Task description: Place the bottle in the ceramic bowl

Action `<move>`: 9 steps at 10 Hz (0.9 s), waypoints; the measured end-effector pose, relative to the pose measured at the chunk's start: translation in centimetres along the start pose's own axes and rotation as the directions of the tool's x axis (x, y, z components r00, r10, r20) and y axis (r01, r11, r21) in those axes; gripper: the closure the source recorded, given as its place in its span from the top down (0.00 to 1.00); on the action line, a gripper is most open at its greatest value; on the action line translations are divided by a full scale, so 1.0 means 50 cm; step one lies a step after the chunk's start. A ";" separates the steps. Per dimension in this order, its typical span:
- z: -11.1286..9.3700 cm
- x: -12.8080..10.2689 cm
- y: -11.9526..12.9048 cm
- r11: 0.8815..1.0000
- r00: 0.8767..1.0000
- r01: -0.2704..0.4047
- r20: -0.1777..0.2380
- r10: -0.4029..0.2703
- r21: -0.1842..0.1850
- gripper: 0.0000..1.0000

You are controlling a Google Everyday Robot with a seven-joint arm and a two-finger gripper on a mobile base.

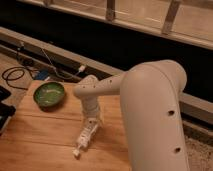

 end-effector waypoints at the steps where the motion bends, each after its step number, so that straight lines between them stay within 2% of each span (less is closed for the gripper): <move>1: 0.000 0.001 0.003 1.000 1.000 0.003 0.000 -0.003 0.001 0.65; 4: 0.001 0.000 0.002 1.000 1.000 0.001 -0.003 -0.001 0.005 0.65; 7: 0.041 -0.012 0.011 1.000 0.998 0.012 -0.055 -0.011 0.027 0.65; 9: 0.051 -0.015 0.008 0.999 0.997 0.011 -0.077 -0.008 0.036 0.65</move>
